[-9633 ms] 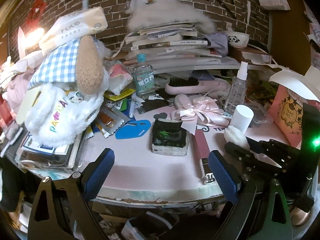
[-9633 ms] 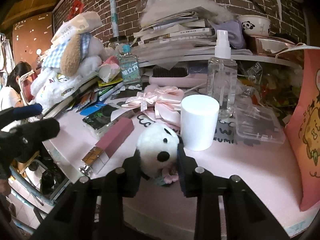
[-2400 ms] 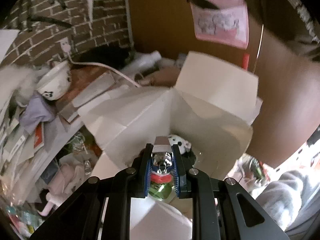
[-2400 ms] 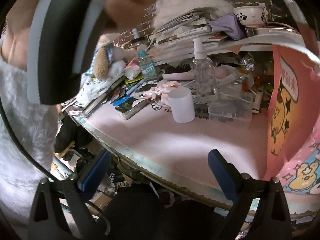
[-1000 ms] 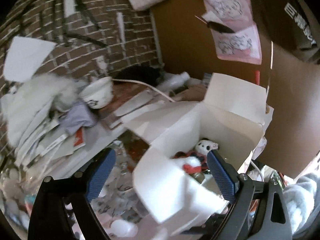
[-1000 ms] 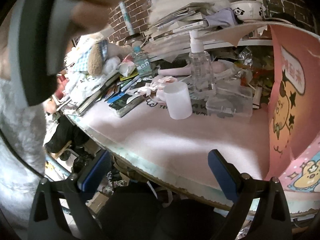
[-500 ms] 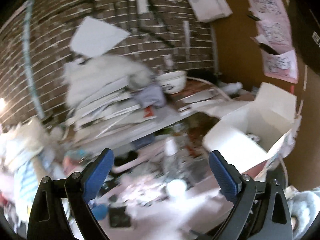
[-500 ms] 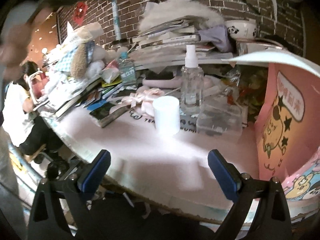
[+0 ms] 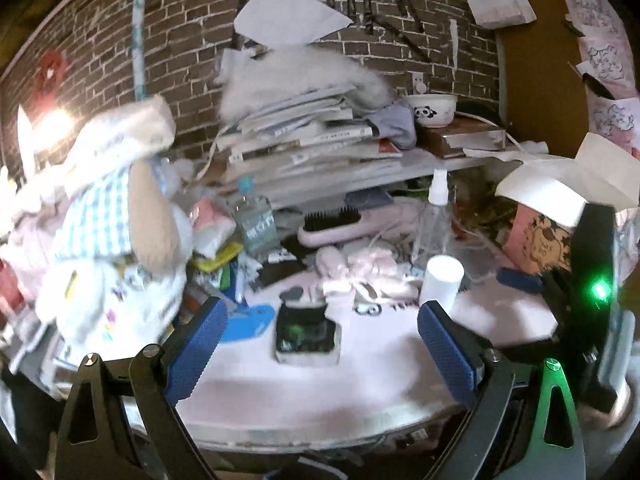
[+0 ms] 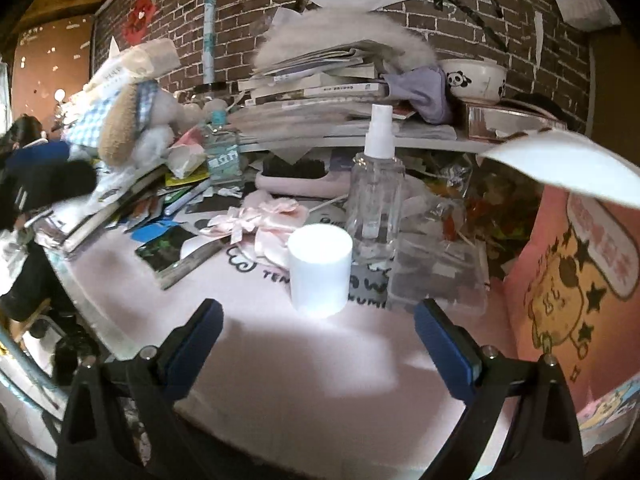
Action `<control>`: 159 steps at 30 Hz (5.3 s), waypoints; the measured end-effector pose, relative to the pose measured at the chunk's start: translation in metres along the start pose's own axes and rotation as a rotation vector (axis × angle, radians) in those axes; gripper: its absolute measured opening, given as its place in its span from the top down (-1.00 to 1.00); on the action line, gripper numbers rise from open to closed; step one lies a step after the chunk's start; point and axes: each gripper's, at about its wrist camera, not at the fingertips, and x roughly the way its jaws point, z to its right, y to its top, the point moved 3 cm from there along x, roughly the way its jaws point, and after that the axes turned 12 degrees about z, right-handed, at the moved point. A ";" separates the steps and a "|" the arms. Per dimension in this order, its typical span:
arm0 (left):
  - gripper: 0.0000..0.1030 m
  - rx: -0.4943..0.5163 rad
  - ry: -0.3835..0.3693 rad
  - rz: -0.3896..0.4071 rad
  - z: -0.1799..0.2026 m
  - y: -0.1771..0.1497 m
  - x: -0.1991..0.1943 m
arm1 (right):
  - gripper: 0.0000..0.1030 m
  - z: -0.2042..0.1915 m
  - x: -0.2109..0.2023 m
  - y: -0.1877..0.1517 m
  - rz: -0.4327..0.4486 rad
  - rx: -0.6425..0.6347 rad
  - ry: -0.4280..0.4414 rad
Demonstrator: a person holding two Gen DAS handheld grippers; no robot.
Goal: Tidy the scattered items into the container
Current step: 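Open the left gripper in the box and withdraw it over the desk, then grasp the white cylindrical cup with the right gripper, then carry the white cup with the right gripper into the white box, then open the right gripper in the box and withdraw it over the desk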
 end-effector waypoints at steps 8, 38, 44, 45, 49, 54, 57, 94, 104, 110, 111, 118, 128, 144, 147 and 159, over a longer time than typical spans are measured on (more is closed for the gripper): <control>-0.85 -0.044 -0.014 0.000 -0.003 -0.024 -0.007 | -0.70 -0.002 0.023 0.004 -0.038 -0.023 -0.059; -0.85 -0.091 -0.040 -0.030 -0.003 -0.045 0.001 | 0.25 -0.001 0.057 0.006 -0.082 -0.038 -0.090; -0.85 -0.096 -0.039 -0.038 -0.004 -0.048 0.003 | 0.26 -0.001 0.054 0.006 -0.057 -0.030 -0.079; -0.85 -0.098 -0.040 -0.038 -0.004 -0.049 0.003 | 0.26 -0.001 0.053 0.007 -0.049 -0.032 -0.079; -0.85 -0.101 -0.041 -0.038 -0.005 -0.049 0.003 | 0.27 -0.003 0.048 0.013 -0.024 -0.037 -0.069; -0.85 -0.105 -0.040 -0.043 -0.005 -0.050 0.004 | 0.27 -0.006 0.036 0.023 0.013 -0.029 -0.027; -0.85 -0.104 -0.041 -0.047 -0.004 -0.049 0.005 | 0.27 -0.011 0.025 0.033 0.043 -0.026 0.018; -0.85 -0.058 -0.120 -0.068 0.034 -0.041 0.016 | 0.27 0.179 -0.080 0.114 -0.149 -0.026 -0.234; -0.85 -0.043 -0.121 -0.075 0.040 -0.041 0.016 | 0.26 0.213 -0.042 0.085 -0.364 -0.074 -0.285; -0.85 -0.047 -0.121 -0.081 0.038 -0.043 0.017 | 0.26 0.215 -0.026 0.080 -0.419 -0.089 -0.296; -0.85 -0.048 -0.120 -0.082 0.038 -0.044 0.018 | 0.26 0.216 -0.024 0.079 -0.425 -0.091 -0.299; -0.85 -0.050 -0.120 -0.082 0.037 -0.044 0.018 | 0.11 0.214 -0.024 0.079 -0.426 -0.088 -0.293; -0.85 -0.054 -0.113 -0.080 0.038 -0.043 0.017 | -0.23 0.202 -0.036 0.087 -0.373 -0.069 -0.261; -0.85 -0.084 -0.083 -0.079 0.025 -0.046 0.014 | -0.83 0.078 -0.107 0.128 0.039 0.002 0.128; -0.85 -0.090 -0.076 -0.080 0.021 -0.048 0.013 | -0.87 0.051 -0.106 0.120 0.063 0.002 0.196; -0.85 -0.128 -0.036 -0.102 0.003 -0.059 0.021 | -0.87 0.001 -0.080 0.060 0.046 0.039 0.287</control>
